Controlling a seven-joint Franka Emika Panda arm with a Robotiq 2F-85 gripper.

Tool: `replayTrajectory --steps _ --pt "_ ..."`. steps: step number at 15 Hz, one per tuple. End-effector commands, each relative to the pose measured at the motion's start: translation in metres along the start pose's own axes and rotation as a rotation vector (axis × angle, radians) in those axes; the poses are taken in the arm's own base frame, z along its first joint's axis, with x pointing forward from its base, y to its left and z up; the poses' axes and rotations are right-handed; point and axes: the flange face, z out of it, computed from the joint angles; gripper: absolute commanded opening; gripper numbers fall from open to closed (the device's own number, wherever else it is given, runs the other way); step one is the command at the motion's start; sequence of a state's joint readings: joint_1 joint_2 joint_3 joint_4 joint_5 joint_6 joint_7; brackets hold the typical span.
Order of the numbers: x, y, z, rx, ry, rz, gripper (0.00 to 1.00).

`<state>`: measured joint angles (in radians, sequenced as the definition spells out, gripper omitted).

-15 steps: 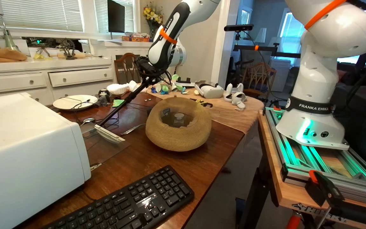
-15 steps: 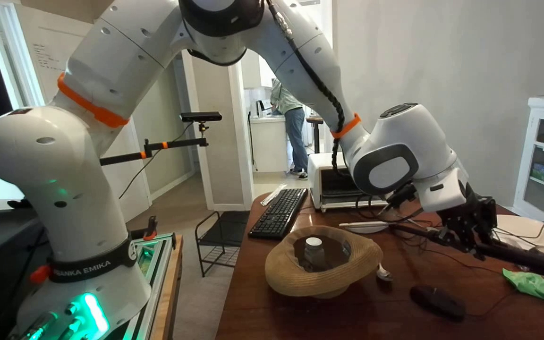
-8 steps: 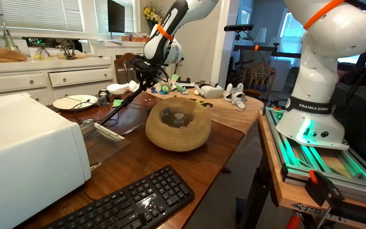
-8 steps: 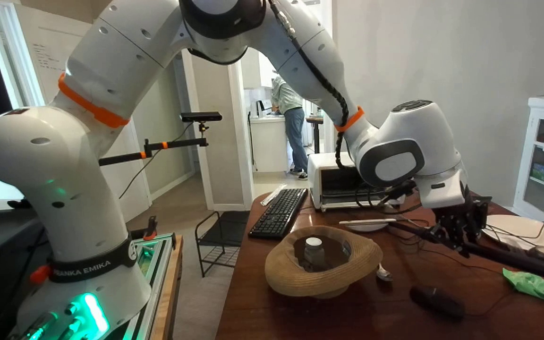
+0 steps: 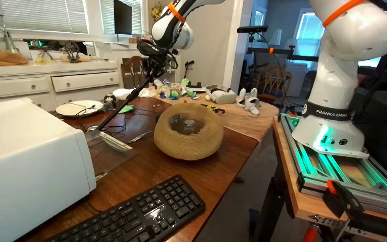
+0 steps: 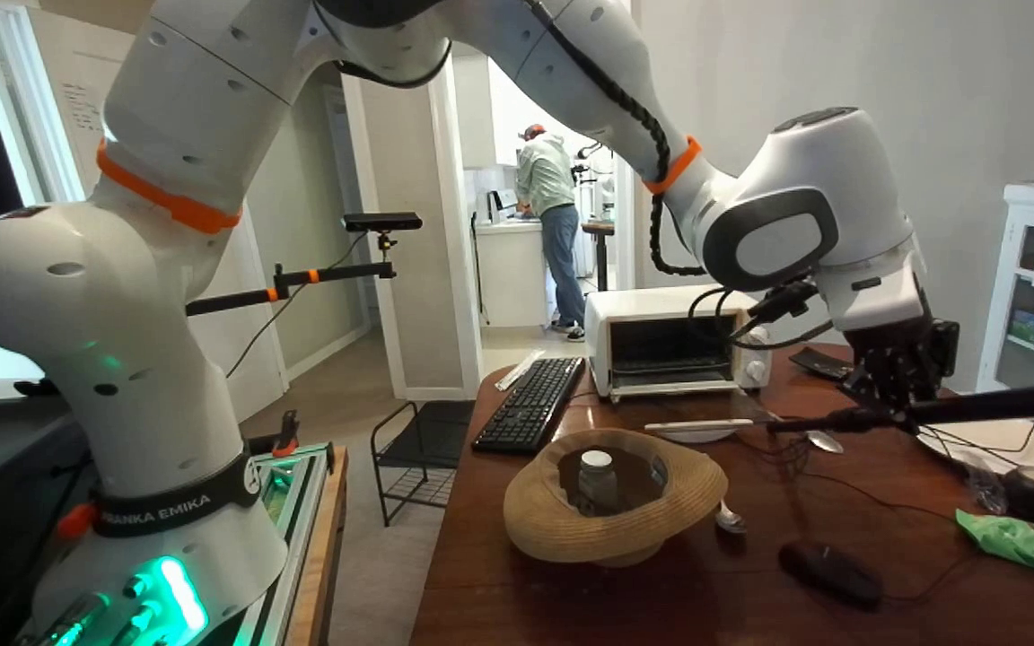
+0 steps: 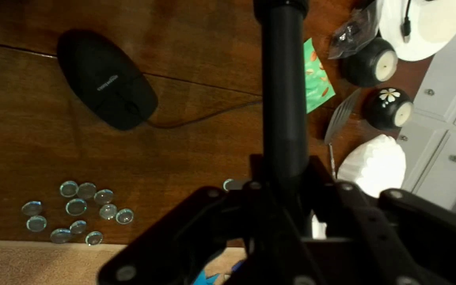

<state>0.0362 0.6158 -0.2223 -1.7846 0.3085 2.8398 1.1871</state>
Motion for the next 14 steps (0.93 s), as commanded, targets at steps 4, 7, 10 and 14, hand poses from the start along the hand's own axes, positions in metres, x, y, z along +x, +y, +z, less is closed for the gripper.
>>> replayTrajectory --steps 4,7,10,14 --pt "0.001 -0.013 -0.04 -0.038 -0.009 -0.036 0.07" --pt "0.012 -0.012 -0.041 -0.052 0.025 -0.04 0.07" --pt "0.034 -0.004 -0.034 -0.055 0.097 -0.03 0.07" --pt "0.067 0.017 -0.009 -0.108 0.131 -0.007 0.07"
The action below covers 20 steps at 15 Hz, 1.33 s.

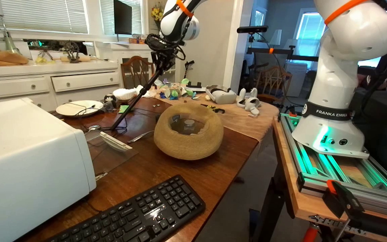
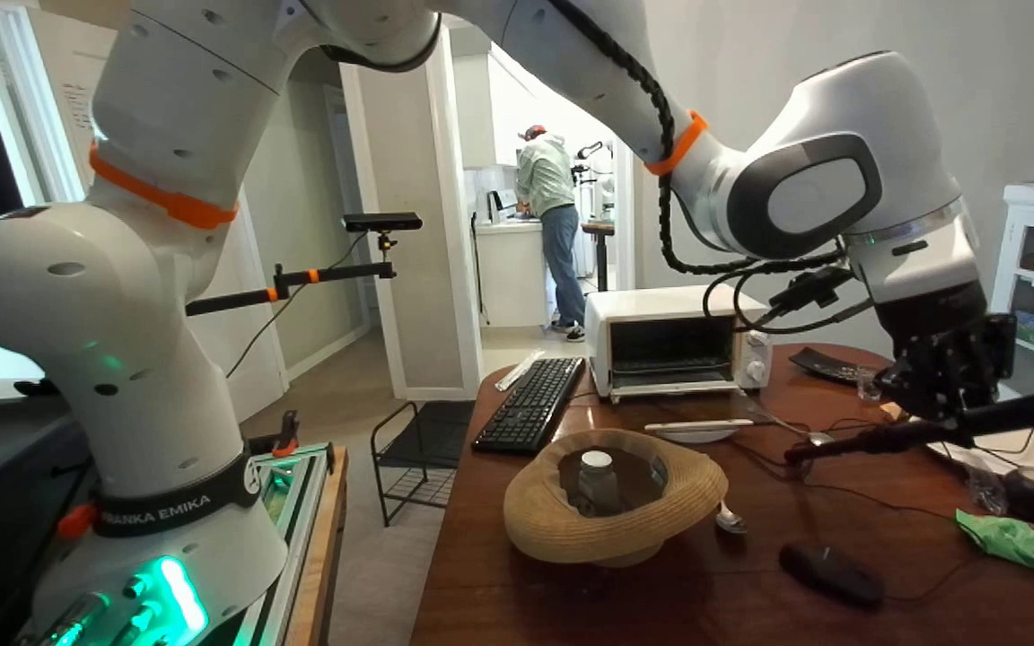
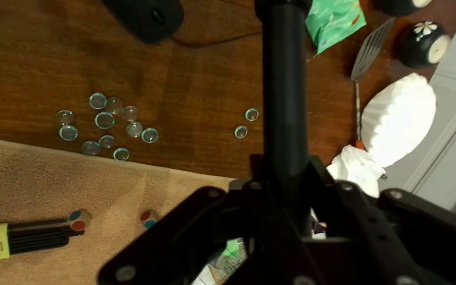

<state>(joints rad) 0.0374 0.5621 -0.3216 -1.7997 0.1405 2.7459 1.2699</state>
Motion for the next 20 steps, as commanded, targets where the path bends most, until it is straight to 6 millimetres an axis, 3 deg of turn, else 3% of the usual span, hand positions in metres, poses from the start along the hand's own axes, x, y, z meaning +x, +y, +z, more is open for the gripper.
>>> replayTrajectory --steps 1,6,11,20 --pt "0.02 0.017 0.032 -0.05 0.0 0.013 0.07" --pt "0.052 0.035 0.088 -0.074 -0.128 0.127 0.07" --pt "0.08 0.026 0.131 -0.097 -0.159 0.151 0.07" --pt "0.072 -0.012 0.189 -0.147 -0.119 0.109 0.07"
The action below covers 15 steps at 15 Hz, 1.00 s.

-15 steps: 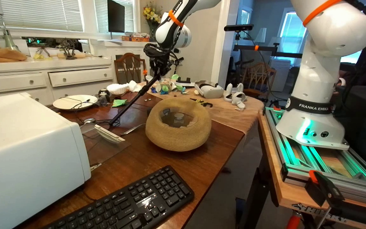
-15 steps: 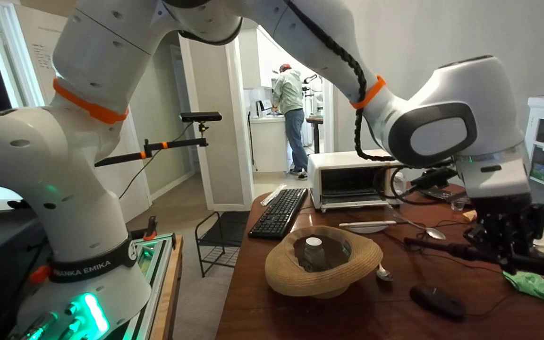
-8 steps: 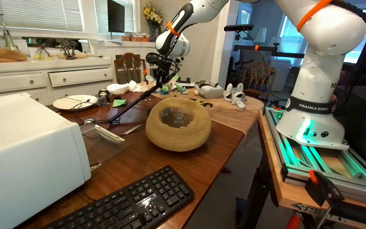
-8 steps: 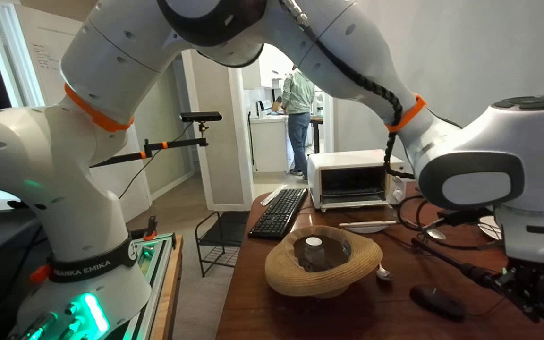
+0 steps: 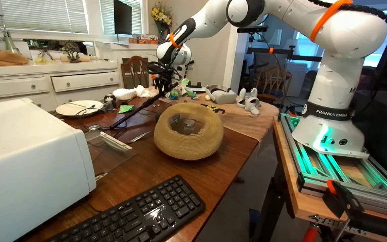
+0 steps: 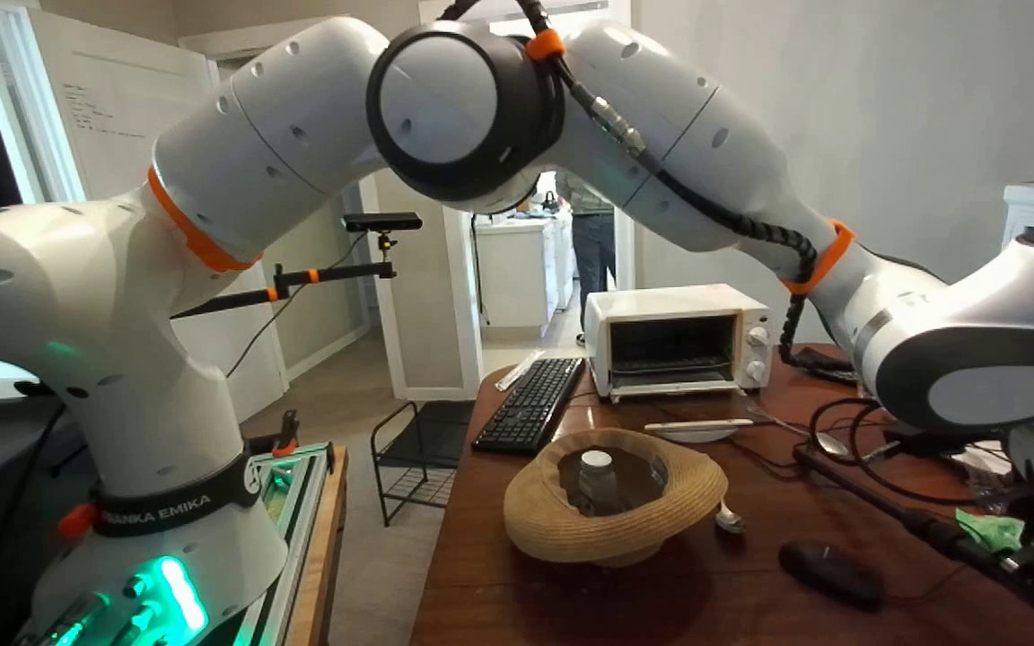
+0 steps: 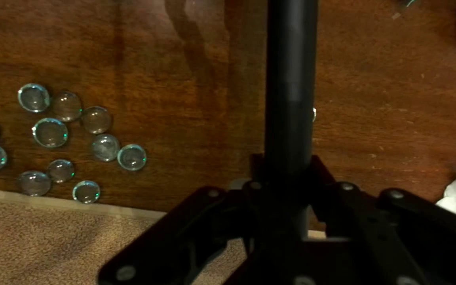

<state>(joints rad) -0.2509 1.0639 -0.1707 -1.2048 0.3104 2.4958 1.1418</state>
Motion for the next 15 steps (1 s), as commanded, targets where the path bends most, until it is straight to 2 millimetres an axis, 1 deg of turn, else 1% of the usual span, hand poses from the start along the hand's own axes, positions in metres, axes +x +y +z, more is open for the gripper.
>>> replayTrajectory --steps 1,4,7,8,9,10,12,14,15 --pt "-0.005 -0.016 0.03 -0.024 0.029 0.003 0.07" --pt "-0.009 -0.017 0.052 -0.05 0.034 0.016 0.07" --pt "-0.009 -0.015 0.067 -0.085 0.06 0.034 0.07" --pt "-0.008 -0.015 0.07 -0.093 0.063 0.043 0.18" --pt "-0.008 -0.016 0.069 -0.1 0.071 0.05 0.54" --pt "-0.007 -0.017 0.067 -0.103 0.08 0.056 0.55" --pt "-0.003 -0.025 0.05 -0.102 0.111 0.069 0.68" --pt "-0.006 -0.036 0.028 -0.085 0.136 0.068 0.84" --pt "-0.007 -0.041 0.02 -0.066 0.141 0.062 0.92"
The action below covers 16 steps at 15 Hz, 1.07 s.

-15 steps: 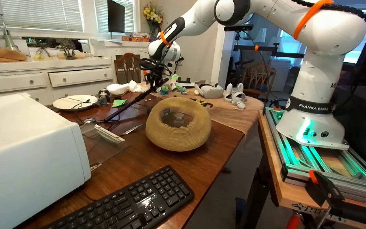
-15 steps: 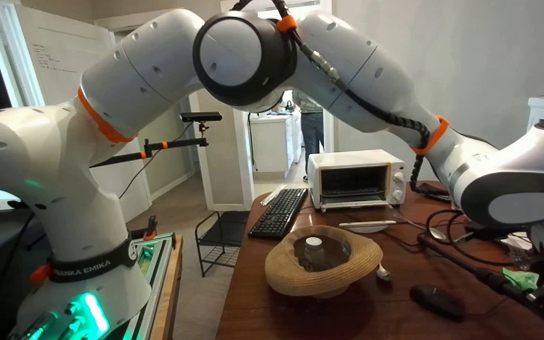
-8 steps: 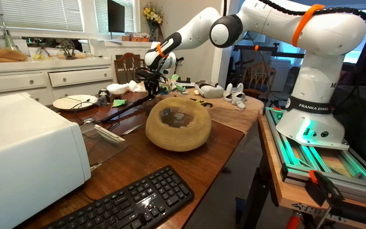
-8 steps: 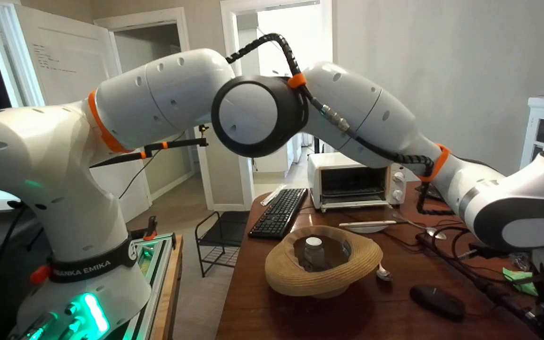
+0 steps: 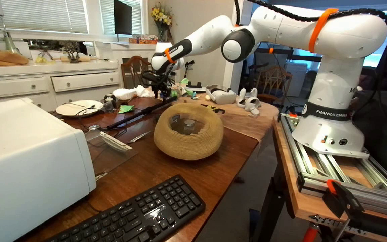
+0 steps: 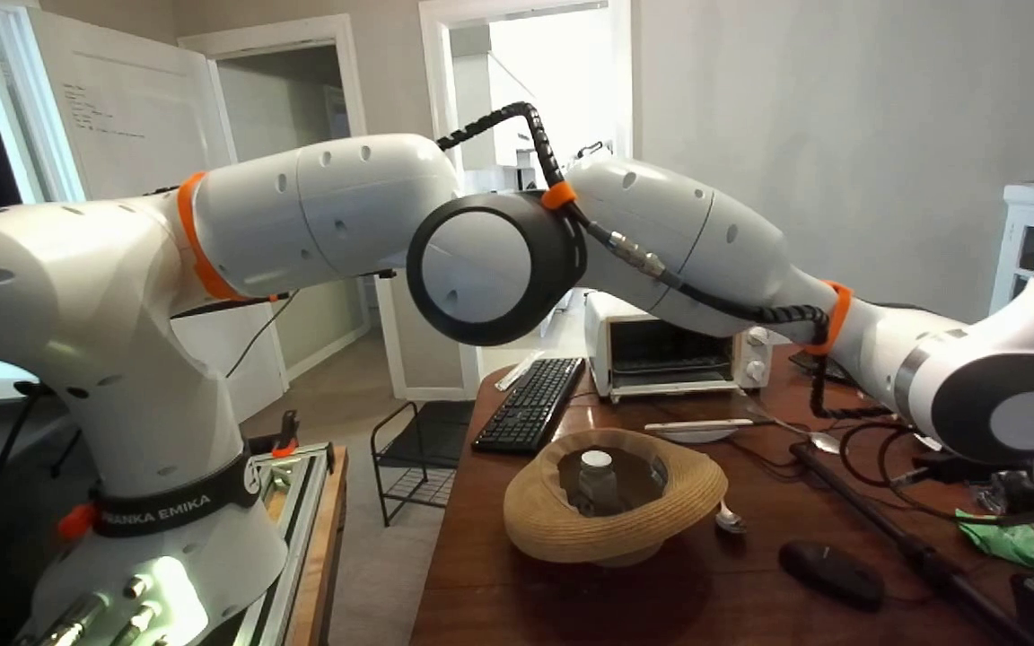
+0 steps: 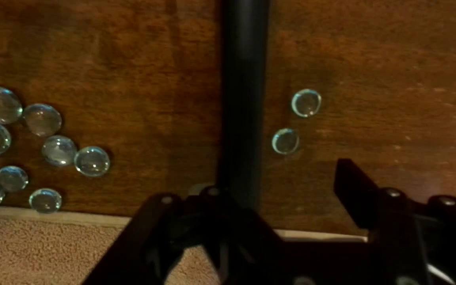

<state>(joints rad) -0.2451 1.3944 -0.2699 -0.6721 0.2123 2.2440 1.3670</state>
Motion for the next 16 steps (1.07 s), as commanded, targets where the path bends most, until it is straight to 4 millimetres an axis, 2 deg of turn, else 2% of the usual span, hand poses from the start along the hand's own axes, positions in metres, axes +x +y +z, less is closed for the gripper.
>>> replayTrajectory --steps 1,2,3,4,7,11,16 --pt "-0.005 -0.014 -0.033 0.021 0.017 0.021 0.99" --pt "-0.007 -0.016 -0.042 0.024 -0.007 0.035 1.0" --pt "-0.002 -0.014 -0.029 0.039 0.009 0.007 0.91" --pt "-0.003 -0.018 -0.037 0.048 0.008 0.012 0.98" --pt "-0.005 -0.021 -0.044 0.052 0.007 0.014 1.0" --pt "-0.005 -0.018 -0.04 0.042 0.006 0.016 1.0" --pt "-0.023 -0.004 -0.023 -0.054 0.002 -0.01 1.0"
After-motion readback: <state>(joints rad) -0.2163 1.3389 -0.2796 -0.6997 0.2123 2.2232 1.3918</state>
